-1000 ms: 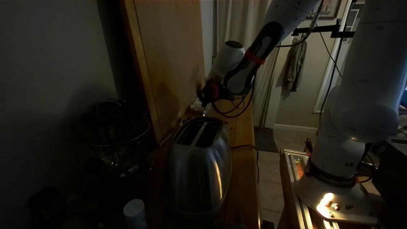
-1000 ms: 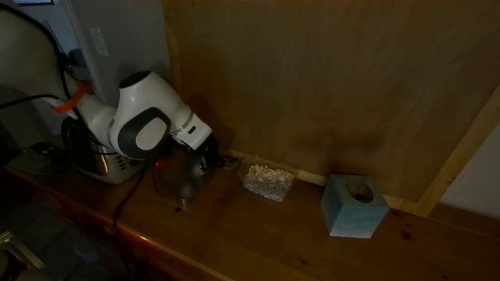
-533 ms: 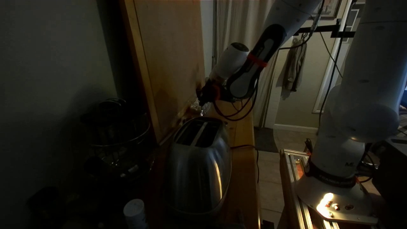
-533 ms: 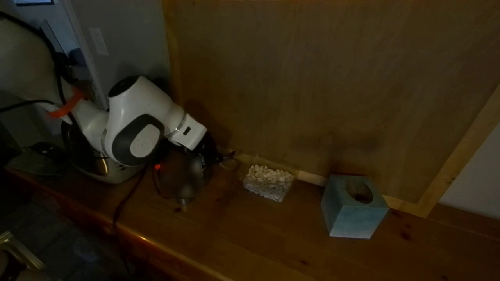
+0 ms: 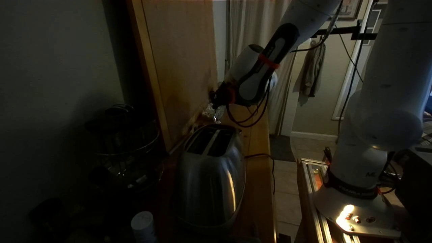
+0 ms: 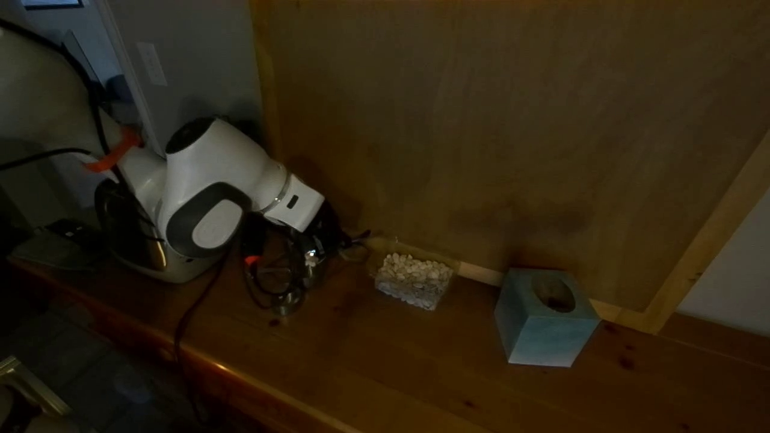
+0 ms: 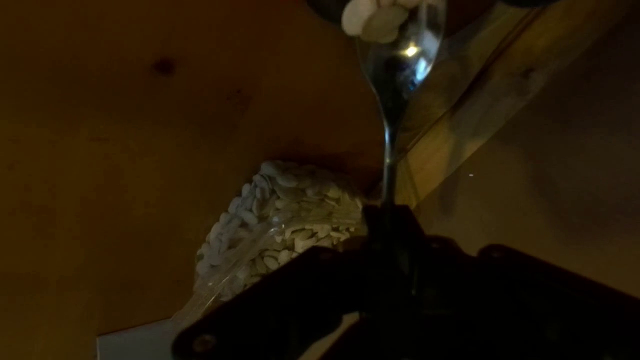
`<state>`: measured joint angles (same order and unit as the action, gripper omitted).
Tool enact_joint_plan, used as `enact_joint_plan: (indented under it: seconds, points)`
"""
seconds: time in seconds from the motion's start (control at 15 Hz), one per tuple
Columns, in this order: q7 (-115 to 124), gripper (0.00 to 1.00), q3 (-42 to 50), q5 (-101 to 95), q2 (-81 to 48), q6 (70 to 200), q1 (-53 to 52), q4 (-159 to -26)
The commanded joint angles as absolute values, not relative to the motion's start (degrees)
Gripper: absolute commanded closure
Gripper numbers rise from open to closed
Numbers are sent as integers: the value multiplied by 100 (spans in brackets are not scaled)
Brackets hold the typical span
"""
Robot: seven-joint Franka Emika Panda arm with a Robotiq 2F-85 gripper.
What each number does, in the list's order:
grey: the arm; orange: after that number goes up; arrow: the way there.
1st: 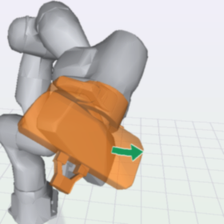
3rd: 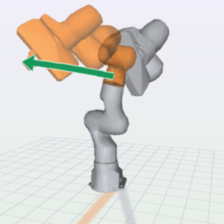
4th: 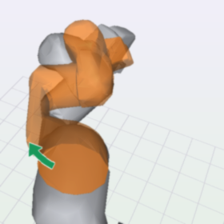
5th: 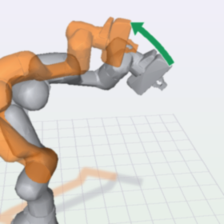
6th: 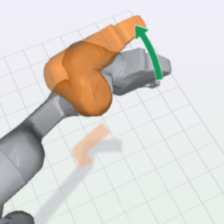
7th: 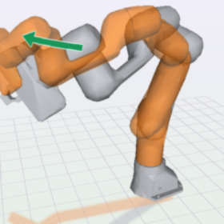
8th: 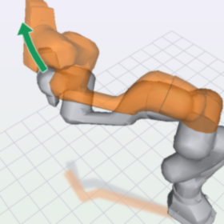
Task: Use the silver spoon to place contents from the clear container on the right into the medium measuring cup.
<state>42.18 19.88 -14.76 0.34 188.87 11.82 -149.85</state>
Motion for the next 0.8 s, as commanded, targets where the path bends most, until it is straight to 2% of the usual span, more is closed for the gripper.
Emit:
enact_joint_plan:
  seconds: [0.0,0.73]
  points:
    - [4193,98,1990,-1536,152,18899,1165,-15101]
    - [4223,98,1957,-1509,83,18888,1100,-15045]
